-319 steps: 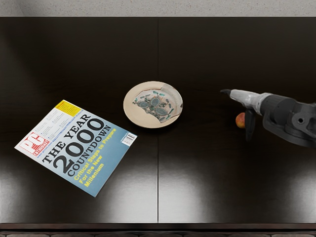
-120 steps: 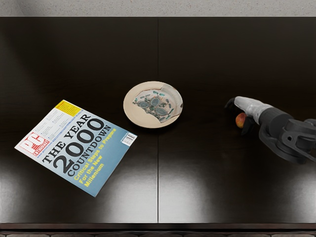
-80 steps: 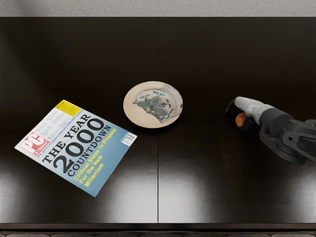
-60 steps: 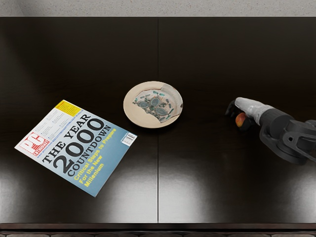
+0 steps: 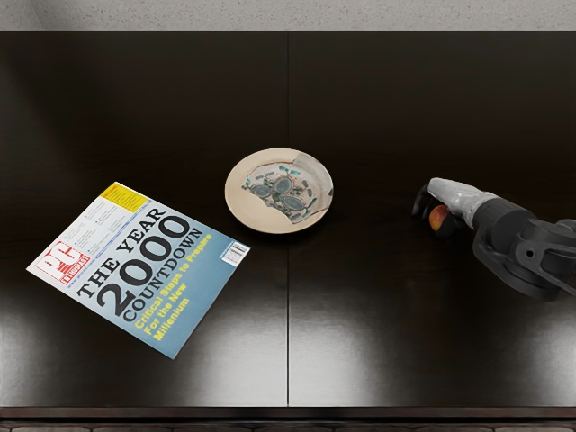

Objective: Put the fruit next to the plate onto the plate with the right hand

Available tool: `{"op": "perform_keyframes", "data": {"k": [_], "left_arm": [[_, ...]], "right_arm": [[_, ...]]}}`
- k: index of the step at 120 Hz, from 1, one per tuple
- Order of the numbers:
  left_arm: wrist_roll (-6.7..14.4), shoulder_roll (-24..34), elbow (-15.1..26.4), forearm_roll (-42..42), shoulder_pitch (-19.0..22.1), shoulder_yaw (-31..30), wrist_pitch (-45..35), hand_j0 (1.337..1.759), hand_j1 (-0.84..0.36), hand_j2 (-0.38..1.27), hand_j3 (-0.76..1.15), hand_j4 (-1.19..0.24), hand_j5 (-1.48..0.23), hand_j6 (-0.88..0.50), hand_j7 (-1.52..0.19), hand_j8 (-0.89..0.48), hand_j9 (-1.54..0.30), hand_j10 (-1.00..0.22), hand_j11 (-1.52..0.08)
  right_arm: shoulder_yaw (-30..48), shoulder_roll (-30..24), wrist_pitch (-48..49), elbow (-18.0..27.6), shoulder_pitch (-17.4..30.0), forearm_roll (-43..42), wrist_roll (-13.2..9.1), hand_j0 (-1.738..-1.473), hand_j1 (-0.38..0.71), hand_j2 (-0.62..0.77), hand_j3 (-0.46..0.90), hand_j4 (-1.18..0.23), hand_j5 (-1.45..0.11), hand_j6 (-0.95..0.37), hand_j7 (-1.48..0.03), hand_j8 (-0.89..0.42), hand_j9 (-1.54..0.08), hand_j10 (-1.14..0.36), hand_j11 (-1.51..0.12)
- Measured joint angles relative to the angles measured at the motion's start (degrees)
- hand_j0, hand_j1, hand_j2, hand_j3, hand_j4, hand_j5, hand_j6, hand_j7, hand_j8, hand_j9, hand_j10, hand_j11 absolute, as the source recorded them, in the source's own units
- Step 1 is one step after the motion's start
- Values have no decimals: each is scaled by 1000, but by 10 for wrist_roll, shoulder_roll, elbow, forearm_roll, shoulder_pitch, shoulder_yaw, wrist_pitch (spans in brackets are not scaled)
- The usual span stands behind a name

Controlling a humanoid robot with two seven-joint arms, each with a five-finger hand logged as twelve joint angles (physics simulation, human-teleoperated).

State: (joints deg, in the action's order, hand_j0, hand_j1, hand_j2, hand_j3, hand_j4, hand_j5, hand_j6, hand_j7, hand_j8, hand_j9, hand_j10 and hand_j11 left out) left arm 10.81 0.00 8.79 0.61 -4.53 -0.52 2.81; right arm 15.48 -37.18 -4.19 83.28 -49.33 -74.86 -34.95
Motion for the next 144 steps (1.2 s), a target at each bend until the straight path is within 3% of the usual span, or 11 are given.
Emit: {"op": "perform_keyframes", "data": {"k": [30,94,116,144], "left_arm": [[0,0,0,0,0,0,0,1658,339,2,0,-9,-11,-9,-11,-9,-11,-9,-11],[0,0,0,0,0,0,0,1658,339,2,0,-9,-11,-9,-11,-9,-11,-9,-11],[0,0,0,0,0,0,0,1658,339,2,0,-9,-11,-9,-11,-9,-11,-9,-11],[0,0,0,0,0,0,0,1658,339,2,0,-9,-11,-9,-11,-9,-11,-9,-11]], "right_arm": [[13,2,1,0,-1,11,0,-1652,284,95,0,-641,-841,-645,-836,-417,-828,-428,-858],[45,17,7,1,-15,20,0,-1652,247,99,0,-680,-873,-678,-878,-454,-895,-470,-919],[46,44,10,1,-41,20,0,-1651,236,80,0,-683,-879,-681,-883,-456,-903,-475,-925],[46,88,14,1,-71,20,0,-1653,236,157,0,-681,-882,-681,-883,-487,-904,-494,-921]]}}
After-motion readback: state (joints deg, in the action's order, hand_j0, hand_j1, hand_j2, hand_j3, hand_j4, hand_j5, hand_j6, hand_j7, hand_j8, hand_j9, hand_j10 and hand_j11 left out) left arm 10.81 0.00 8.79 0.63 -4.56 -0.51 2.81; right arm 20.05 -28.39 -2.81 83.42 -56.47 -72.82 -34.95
